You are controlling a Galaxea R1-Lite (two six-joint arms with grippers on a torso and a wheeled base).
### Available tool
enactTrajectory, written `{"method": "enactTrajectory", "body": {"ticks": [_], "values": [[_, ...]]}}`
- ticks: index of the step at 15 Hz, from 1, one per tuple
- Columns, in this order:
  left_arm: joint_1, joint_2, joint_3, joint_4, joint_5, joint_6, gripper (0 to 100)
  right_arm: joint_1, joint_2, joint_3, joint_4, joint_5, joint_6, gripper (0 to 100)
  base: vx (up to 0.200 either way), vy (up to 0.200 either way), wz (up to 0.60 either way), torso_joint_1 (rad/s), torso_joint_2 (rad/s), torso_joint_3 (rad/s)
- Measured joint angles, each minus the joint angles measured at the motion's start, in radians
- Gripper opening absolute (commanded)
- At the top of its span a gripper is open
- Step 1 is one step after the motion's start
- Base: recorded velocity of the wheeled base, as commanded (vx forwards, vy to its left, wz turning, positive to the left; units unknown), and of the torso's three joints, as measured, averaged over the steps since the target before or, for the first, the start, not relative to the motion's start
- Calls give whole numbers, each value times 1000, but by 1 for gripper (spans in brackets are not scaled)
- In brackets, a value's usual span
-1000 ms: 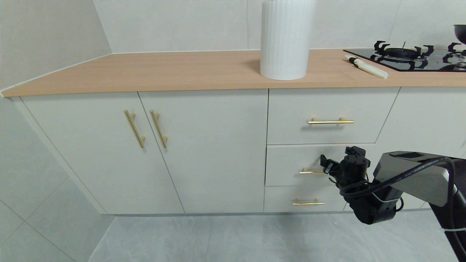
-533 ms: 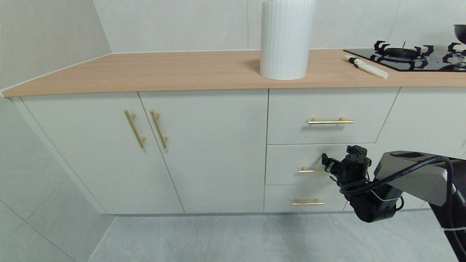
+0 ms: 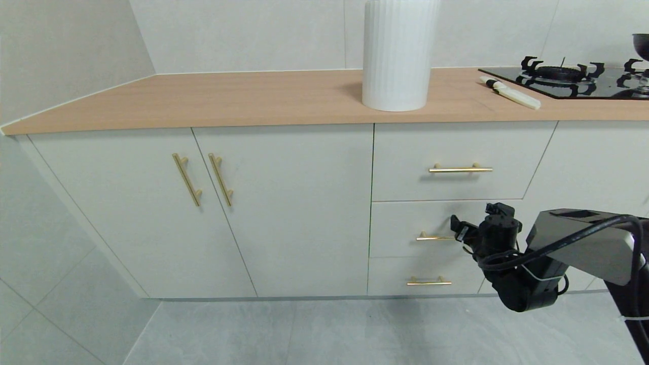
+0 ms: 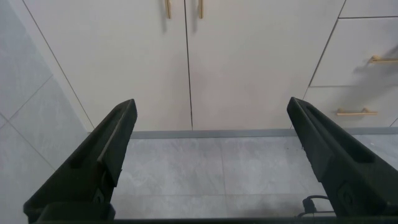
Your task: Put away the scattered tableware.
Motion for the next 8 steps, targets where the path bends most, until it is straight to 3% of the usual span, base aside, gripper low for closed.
{"method": "enactTrajectory", "body": {"ticks": [8], "values": [[0,0,0,0,0,0,100,6,-523,510,7,89,-206,100,0,0,0,0,0,0]]}}
